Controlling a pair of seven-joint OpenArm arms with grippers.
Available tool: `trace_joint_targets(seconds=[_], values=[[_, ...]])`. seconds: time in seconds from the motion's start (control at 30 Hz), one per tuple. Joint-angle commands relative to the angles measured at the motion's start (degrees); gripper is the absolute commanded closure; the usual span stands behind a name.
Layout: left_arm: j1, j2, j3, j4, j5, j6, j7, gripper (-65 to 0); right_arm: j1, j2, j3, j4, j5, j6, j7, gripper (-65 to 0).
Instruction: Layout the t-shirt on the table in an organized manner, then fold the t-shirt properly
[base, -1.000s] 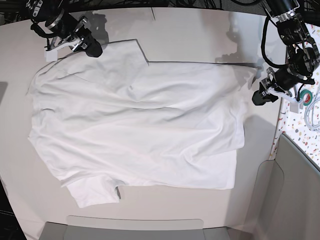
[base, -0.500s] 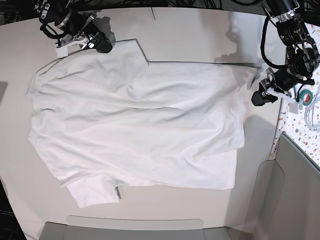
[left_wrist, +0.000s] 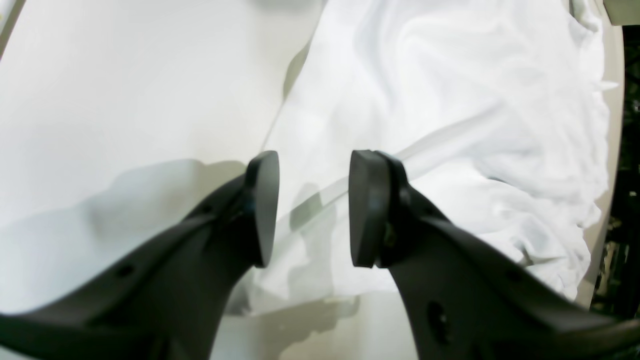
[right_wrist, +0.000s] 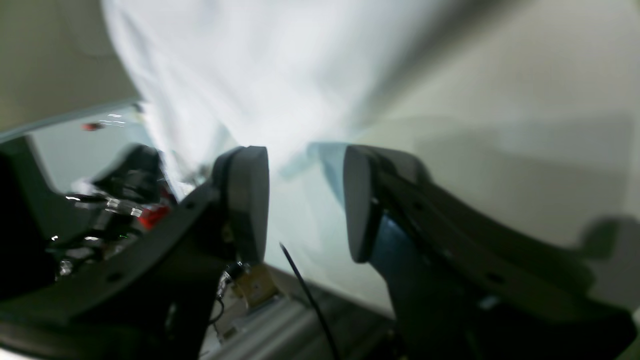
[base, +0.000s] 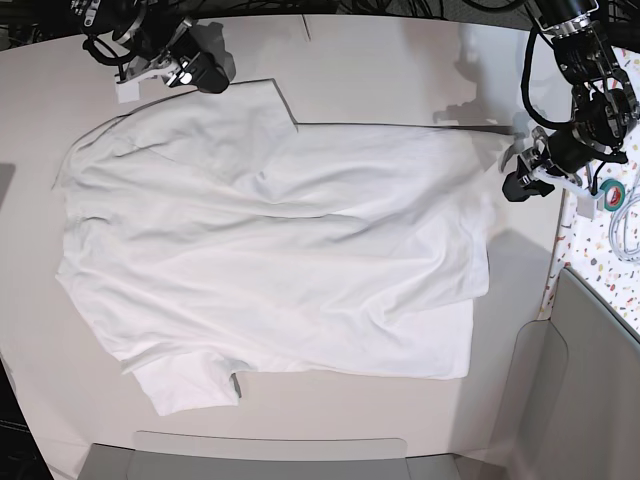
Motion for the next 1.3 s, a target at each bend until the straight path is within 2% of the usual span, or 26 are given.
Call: trace_joint_targets(seconds=[0.0,0.07,0.17,0.27,0.4,0.57,0.83,1.03,1.2,1.27], values=[[-0.57,-1.06,-0.16,0.87,-1.20,-0.17,-0.91,-21.8,-0.64,0.21,0.75,2.54,-0.78,-0.46,-0.40,-24.6],[-0.57,-1.06,-0.16,0.87,-1.20,-0.17,-0.91,-21.8,-0.73,-0.58,1.80,5.27,-0.87,-0.55,-0.40,-23.6],[-0.57,-1.06,-0.16,0.87,-1.20,-0.17,-0.91,-21.8,-0.47,-1.20,2.33,8.00,-2.71,-0.81,0.48,-17.9],[-0.48,-1.06,-0.16,0.87,-1.20,-0.17,-0.91,-21.8,-0.03,-1.38,2.24,8.70,-3.59,-3.97,1.27,-13.7],[-0.48,-1.06,-0.16,0.87,-1.20,-0.17,-0.91,-21.8,1.55,-2.08,2.24,8.61,-5.00,-7.14,1.71,-13.7],[-0.48,-1.14,-0.16,0.87,-1.20,-0.17,-0.91,-21.8,2.35,-4.71,1.19,8.70,-10.01,-7.40,2.06,-13.8],[-0.66,-1.14,-0.16,0.78,-1.12,-0.17,-0.82,-21.8,4.54,-4.71,-1.63,8.44,-13.09,-7.49,2.24,-13.8],[-0.83,-2.11,-0.16,0.78,-1.12,-0.17,-0.82,-21.8,7.01,-4.71,-4.00,7.12,-19.50,-7.49,2.06,-13.8],[-0.92,-2.29,-0.34,0.78,-1.12,-0.17,-0.55,-21.8,7.18,-4.63,-5.85,5.27,-20.91,-7.49,1.98,-13.8],[-0.92,-2.38,-0.43,0.78,-1.12,-0.17,-0.55,-21.8,6.13,-2.61,-5.85,6.50,-20.65,-7.49,1.98,-13.8]])
